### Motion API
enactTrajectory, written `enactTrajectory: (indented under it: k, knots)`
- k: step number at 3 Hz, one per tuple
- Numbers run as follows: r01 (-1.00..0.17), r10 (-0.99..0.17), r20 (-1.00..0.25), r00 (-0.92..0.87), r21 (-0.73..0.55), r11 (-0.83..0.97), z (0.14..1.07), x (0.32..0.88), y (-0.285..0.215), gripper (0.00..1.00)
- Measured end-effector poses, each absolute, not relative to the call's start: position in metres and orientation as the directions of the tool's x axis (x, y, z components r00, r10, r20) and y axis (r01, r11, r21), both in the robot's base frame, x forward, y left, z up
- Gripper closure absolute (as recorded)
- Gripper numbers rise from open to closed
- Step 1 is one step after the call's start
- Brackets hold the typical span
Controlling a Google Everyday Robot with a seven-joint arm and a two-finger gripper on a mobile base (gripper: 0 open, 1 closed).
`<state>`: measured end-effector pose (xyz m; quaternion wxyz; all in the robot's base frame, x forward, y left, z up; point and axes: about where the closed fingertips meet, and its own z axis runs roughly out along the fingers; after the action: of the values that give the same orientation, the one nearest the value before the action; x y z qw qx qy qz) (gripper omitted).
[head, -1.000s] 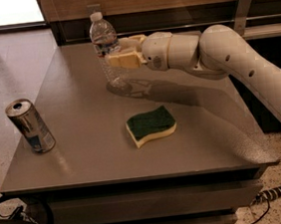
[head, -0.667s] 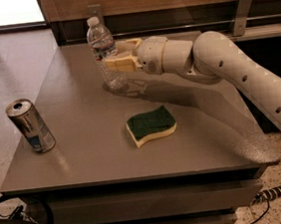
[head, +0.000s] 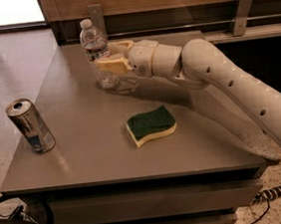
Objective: Place water bottle upright
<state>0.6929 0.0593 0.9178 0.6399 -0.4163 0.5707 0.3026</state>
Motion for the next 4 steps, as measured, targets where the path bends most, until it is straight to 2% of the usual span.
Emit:
enactTrajectory:
  k: [2,4]
  knots:
    - [-0.861,-0.054,-0.980,0.189,-0.192,0.471,0.921,0.708,0.068,1.00]
    - [-0.873,-0.071,-0.988,0.137,-0.154,0.462,0.899,0.712,0.079,1.00]
